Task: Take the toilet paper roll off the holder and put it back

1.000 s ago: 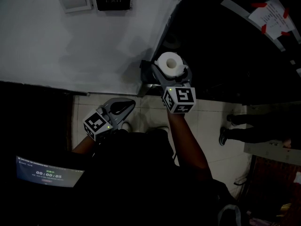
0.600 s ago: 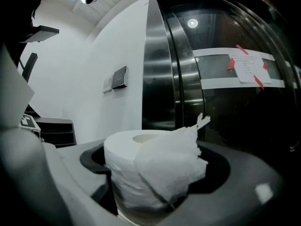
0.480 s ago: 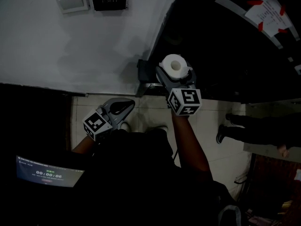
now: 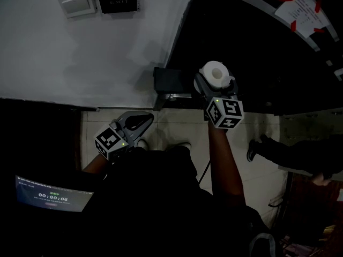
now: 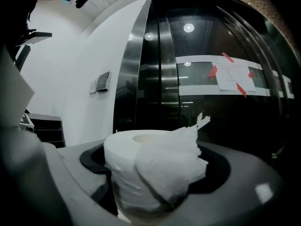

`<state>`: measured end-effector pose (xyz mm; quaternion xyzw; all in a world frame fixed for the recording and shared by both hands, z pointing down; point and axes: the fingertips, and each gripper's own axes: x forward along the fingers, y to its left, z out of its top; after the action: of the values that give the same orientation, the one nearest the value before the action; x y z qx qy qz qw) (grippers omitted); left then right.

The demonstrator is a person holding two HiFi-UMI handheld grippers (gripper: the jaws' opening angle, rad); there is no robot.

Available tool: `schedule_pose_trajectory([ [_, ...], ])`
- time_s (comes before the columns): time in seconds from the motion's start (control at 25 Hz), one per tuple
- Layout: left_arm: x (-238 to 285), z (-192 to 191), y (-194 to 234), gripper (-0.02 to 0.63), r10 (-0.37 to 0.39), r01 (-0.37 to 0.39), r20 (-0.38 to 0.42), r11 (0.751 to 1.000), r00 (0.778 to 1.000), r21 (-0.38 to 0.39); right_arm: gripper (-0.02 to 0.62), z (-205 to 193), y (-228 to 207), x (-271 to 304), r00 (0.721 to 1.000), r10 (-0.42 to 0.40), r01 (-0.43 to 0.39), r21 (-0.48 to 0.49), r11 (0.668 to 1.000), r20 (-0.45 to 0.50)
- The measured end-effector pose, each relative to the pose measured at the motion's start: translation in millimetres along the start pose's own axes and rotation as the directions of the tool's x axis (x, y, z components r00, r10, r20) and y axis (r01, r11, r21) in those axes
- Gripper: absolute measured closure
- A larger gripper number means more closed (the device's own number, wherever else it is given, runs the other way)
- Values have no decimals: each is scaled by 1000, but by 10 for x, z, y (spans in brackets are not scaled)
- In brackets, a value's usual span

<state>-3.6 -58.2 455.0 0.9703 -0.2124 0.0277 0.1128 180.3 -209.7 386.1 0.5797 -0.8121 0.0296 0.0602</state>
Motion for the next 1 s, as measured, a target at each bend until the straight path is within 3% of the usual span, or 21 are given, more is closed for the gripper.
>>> schedule_pose_trajectory([
  [0.36,-15,-10,-2,606,5,-5,-8,1000,1000,1,127,-246,-478,-84,996,-81,81,19,997,-27],
  [0.72,-11,-5,-2,606,13,-13,-19,1000,1000,-12,127,-400,-586,-86,996,-86,87,32,996,-32],
  [0.8,-11,-5,11,606,16,-16,-15,1000,1000,-9,127,-442,-645,-85,996,-92,93,101,990,-14],
  [0.88,-18,-11,20,606,18,-18,-13,1000,1000,-8,127,-526,-743,-97,994,-105,99,236,967,12],
  [1.0,-39,-12,24,606,20,-20,-16,1000,1000,-7,127,-712,-901,-141,989,-137,98,470,877,49],
])
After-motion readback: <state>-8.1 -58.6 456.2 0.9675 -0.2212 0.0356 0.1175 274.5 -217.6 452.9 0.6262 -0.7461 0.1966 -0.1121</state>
